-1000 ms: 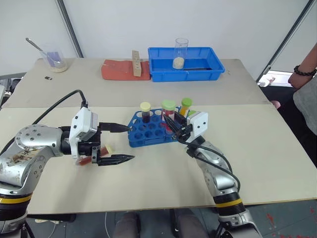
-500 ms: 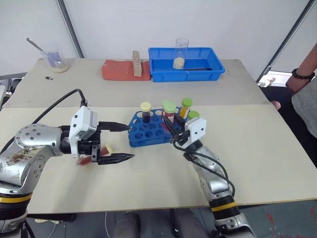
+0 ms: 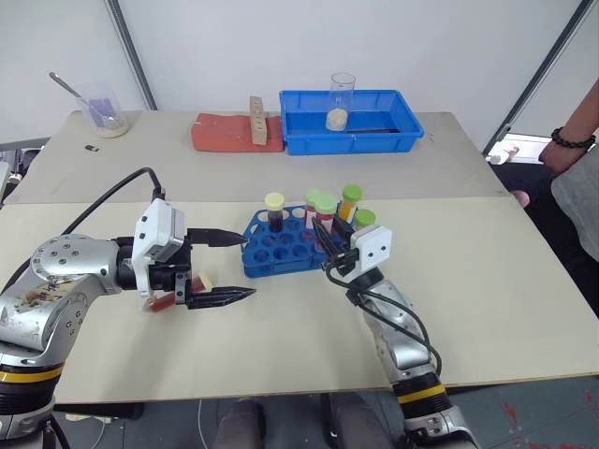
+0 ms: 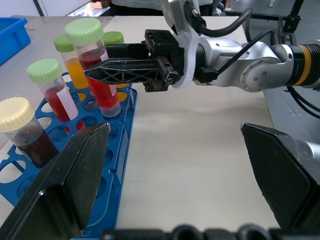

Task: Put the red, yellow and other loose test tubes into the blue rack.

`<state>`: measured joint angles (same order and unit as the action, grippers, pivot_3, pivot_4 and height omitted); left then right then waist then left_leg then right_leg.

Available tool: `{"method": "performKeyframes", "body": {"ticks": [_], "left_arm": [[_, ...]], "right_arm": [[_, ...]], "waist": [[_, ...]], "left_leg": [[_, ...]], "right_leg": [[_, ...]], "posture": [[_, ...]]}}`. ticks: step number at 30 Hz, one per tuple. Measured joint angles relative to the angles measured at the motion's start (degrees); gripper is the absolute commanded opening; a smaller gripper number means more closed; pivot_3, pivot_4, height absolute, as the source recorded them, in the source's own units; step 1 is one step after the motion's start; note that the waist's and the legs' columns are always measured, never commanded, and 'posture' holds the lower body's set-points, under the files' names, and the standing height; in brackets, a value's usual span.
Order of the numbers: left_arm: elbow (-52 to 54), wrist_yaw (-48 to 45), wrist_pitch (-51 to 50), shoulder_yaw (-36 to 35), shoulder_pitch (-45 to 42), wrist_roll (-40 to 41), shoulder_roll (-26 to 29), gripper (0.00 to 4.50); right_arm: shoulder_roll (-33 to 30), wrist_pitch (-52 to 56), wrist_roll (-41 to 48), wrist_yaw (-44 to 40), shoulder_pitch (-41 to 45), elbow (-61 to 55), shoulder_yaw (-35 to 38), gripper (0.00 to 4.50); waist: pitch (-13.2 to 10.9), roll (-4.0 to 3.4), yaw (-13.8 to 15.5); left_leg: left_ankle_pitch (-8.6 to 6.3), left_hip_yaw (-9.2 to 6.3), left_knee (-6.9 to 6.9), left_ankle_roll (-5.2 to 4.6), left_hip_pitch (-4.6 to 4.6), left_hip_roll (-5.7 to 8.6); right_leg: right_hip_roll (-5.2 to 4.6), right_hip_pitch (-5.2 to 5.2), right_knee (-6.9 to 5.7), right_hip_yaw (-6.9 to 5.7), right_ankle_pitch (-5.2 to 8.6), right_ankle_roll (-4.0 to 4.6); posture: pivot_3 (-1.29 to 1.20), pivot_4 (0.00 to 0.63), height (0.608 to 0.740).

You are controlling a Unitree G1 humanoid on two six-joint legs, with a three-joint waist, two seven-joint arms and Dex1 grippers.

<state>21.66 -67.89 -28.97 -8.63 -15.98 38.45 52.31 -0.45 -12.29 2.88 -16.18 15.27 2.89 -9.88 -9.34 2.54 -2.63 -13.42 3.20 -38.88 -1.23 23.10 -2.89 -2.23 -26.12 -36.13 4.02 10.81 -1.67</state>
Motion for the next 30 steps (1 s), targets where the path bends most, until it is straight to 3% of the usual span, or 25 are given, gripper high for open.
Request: {"method": "performKeyframes", "body": {"ticks": [5, 12, 15, 20, 24, 30], "left_arm": [[0.01, 0.38, 0.0, 0.0, 0.02, -0.01, -0.15, 4.5], [0.0, 0.9, 0.01, 0.0, 0.02, -0.02, -0.35, 4.5], [0.0, 0.93, 0.02, 0.0, 0.02, -0.03, -0.37, 4.5], [-0.01, 1.05, -0.02, 0.02, 0.02, -0.1, -0.36, 4.5], [0.07, 2.37, -1.39, -0.24, 0.52, -0.23, 0.73, 4.5], [0.09, 4.58, -5.48, -6.3, 7.9, -3.48, 9.54, 4.5]], "right_arm": [[-0.01, 0.54, -0.58, 0.12, -0.81, 1.77, -0.66, 0.99], [0.3, 0.56, -0.83, 0.32, -0.72, 2.43, -0.82, 0.99], [0.31, 0.55, -0.34, -0.12, -0.77, 2.43, -0.78, 2.63], [-1.45, 3.71, 1.55, -3.2, -1.63, 0.72, -0.78, 4.23], [-6.41, 9.26, 3.16, -7.42, -4.87, -4.82, -1.08, 4.23], [-20.47, 20.19, 10.17, -19.24, -8.19, -18.74, -0.44, 4.23]], "waist": [[0.0, 0.0, 0.01], [0.0, 0.0, -0.04], [0.0, 0.0, -0.03], [0.0, 0.0, 0.02], [0.0, 0.0, 0.15], [-0.01, 0.0, -0.21]], "left_leg": [[0.0, -0.01, 0.0, 0.0, 0.03, 0.0], [0.0, -0.02, 0.06, 0.0, 0.04, 0.0], [0.0, -0.02, 0.05, 0.0, 0.03, 0.0], [0.0, -0.02, 0.04, 0.0, 0.03, 0.0], [0.0, -0.02, 0.04, 0.0, 0.05, 0.02], [-0.01, 0.08, 0.13, -0.01, -0.11, -0.06]], "right_leg": [[0.0, -0.02, -0.01, 0.0, 0.24, 0.39], [0.01, -0.03, -0.01, -0.01, 0.16, 0.29], [0.01, -0.03, -0.02, -0.01, 0.17, 0.29], [0.0, -0.02, -0.01, -0.01, 0.18, 0.31], [-0.01, -0.02, -0.01, 0.0, 0.19, 0.3], [0.0, -0.03, -0.05, -0.01, 0.53, 0.2]], "posture": [[0.0, 0.15, 0.74], [0.0, 0.15, 0.74], [0.0, 0.15, 0.74], [0.0, 0.15, 0.74], [0.0, 0.15, 0.74], [0.0, 0.15, 0.74]]}}
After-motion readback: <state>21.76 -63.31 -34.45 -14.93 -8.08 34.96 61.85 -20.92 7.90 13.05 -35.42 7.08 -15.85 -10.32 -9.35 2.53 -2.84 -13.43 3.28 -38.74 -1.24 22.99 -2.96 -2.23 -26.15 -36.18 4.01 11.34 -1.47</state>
